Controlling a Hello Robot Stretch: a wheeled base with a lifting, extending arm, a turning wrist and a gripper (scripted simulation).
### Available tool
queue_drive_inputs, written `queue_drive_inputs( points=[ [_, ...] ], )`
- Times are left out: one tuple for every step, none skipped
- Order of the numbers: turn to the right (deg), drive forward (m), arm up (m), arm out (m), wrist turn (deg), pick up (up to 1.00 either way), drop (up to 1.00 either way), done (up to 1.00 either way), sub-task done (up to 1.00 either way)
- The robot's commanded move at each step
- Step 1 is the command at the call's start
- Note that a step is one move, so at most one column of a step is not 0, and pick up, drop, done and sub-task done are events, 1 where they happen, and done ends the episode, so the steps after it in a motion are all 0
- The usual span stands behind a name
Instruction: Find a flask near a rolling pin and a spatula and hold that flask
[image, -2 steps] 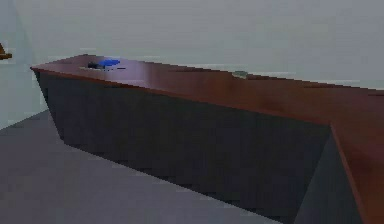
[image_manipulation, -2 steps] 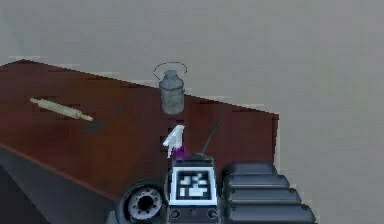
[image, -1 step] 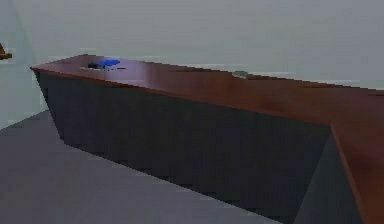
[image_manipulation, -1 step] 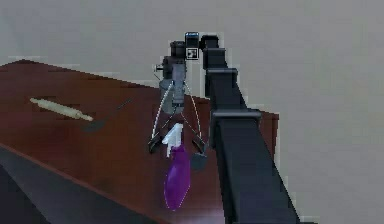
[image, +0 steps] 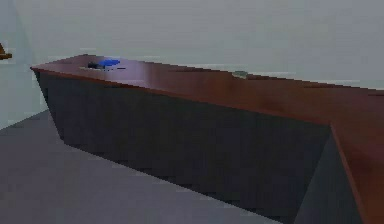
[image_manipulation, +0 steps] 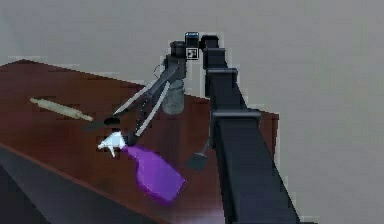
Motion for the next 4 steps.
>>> queue_drive_inputs(
  points=[
    [0.0, 0.0, 0.0, 0.0, 45.0, 0.0, 0.0, 0.0, 0.0],
    [0.0, 0.0, 0.0, 0.0, 45.0, 0.0, 0.0, 0.0, 0.0],
    [0.0, 0.0, 0.0, 0.0, 27.0, 0.0, 0.0, 0.0, 0.0],
    [0.0, 0.0, 0.0, 0.0, 0.0, 1.0, 0.0, 0.0, 0.0]
  ],
)
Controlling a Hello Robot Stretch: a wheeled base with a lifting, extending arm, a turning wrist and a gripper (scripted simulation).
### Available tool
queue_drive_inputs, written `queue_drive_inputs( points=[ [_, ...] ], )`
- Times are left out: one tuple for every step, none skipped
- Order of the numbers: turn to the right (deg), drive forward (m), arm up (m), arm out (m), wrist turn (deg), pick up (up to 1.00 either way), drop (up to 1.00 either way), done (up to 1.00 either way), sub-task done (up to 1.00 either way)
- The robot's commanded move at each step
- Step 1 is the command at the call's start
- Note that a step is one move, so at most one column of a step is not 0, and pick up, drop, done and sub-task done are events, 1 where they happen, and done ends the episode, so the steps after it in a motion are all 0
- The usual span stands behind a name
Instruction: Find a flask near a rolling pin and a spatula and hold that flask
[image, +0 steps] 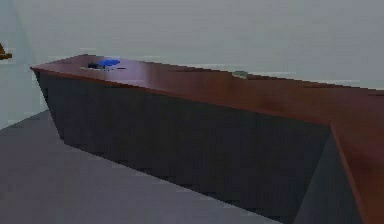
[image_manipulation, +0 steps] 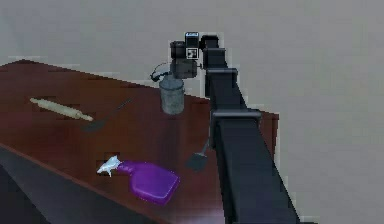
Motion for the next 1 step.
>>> queue_drive_inputs(
  points=[
    [0.0, 0.0, 0.0, 0.0, 0.0, 0.0, 0.0, 1.0, 0.0]
  ],
)
